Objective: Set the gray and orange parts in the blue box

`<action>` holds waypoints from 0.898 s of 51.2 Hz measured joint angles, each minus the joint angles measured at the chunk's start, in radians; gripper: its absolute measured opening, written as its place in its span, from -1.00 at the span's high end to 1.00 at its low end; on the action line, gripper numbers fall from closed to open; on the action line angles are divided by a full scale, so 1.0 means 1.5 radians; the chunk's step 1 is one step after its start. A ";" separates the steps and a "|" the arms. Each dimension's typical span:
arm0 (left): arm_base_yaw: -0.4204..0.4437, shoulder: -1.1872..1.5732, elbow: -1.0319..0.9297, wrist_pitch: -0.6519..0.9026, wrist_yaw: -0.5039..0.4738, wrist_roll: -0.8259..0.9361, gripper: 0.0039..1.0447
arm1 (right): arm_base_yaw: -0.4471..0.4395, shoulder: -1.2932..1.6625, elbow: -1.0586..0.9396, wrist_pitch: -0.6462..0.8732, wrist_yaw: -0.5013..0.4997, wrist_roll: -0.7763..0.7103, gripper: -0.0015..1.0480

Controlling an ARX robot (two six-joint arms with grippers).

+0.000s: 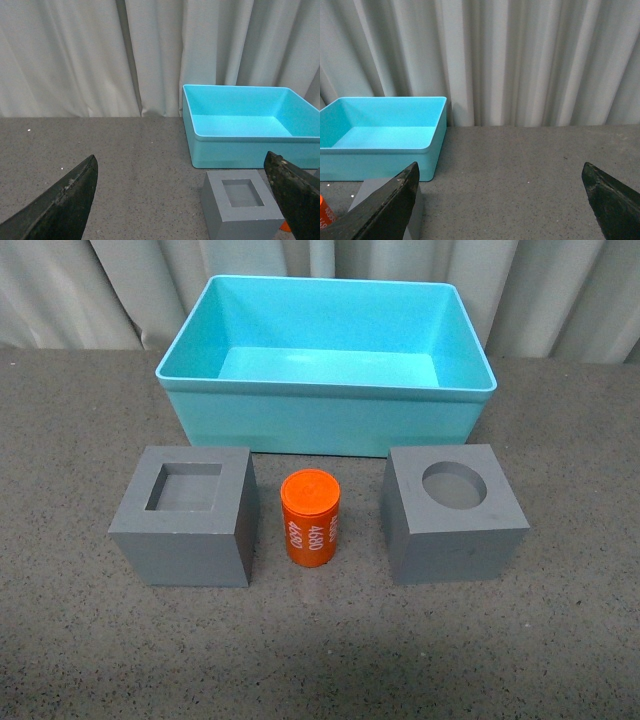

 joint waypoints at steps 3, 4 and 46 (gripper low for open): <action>0.000 0.000 0.000 0.000 0.000 0.000 -0.88 | 0.000 0.000 0.000 0.000 0.000 0.000 -0.81; 0.000 0.000 0.000 0.000 0.000 0.000 -0.88 | 0.000 0.000 0.000 0.000 0.000 0.000 -0.81; 0.000 0.000 0.000 0.000 0.000 0.000 -0.88 | 0.000 0.000 0.000 0.000 0.000 0.000 -0.81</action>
